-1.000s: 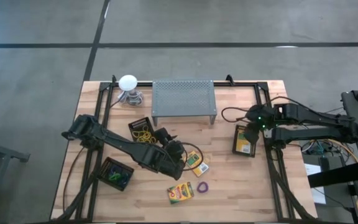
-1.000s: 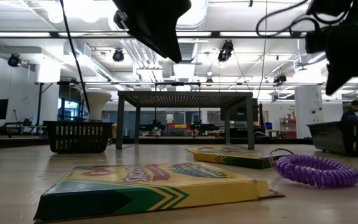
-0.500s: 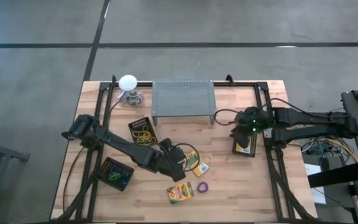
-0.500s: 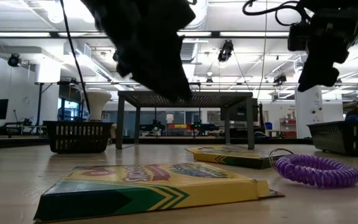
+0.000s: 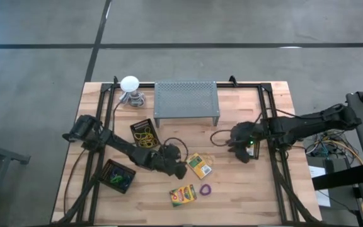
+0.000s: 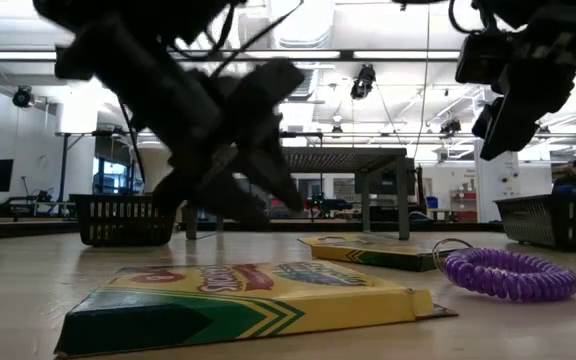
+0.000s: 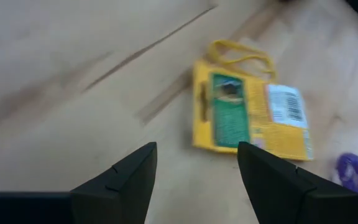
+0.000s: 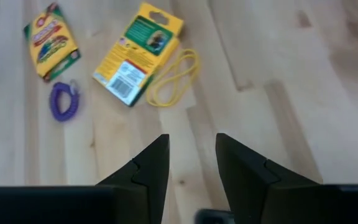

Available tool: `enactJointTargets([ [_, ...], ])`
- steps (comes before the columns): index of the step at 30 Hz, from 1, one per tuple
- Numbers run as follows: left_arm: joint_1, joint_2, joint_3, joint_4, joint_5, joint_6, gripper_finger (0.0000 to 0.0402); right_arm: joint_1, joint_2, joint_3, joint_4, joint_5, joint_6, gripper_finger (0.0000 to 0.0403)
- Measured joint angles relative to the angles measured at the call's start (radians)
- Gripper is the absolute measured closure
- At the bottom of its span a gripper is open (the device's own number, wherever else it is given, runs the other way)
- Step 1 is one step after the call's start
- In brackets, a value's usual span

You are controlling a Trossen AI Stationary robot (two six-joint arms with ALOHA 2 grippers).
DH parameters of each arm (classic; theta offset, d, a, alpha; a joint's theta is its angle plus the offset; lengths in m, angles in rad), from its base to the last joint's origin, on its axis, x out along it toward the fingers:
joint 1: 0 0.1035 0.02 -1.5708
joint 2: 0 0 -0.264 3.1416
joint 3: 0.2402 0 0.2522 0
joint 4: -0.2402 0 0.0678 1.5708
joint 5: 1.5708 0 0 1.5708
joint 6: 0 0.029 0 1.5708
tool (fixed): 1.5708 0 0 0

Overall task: Pick & Place Office Desk Supplies
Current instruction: Put the crayon box into the top right black bin

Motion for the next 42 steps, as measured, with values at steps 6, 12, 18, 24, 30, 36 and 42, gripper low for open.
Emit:
enactJointTargets([
  [6,0.028,0.000,-0.053,0.083,0.038,-0.141,0.0172,0.043,0.032,0.000,0.061,0.001,-0.017,0.0286],
  [12,0.057,0.016,-0.047,0.153,0.095,-0.146,0.0172,0.044,0.041,0.000,0.069,0.003,-0.045,0.0292],
  [18,0.070,0.075,-0.003,0.156,0.139,-0.144,0.0172,0.044,0.039,0.000,0.070,0.004,-0.061,0.0292],
  [24,0.073,0.110,0.041,0.159,0.144,-0.097,0.0172,0.044,0.039,0.000,0.070,0.004,-0.065,0.0298],
  [30,0.073,0.124,0.059,0.157,0.179,0.005,0.0192,0.044,0.039,0.000,0.069,0.004,-0.065,0.0296],
  [36,0.075,0.126,0.057,0.152,0.180,0.069,0.0299,0.044,0.039,-0.002,0.068,0.004,-0.064,0.0301],
  [42,0.076,0.124,0.057,0.158,0.180,0.116,0.0390,0.044,0.039,-0.002,0.065,0.004,-0.062,0.0298],
])
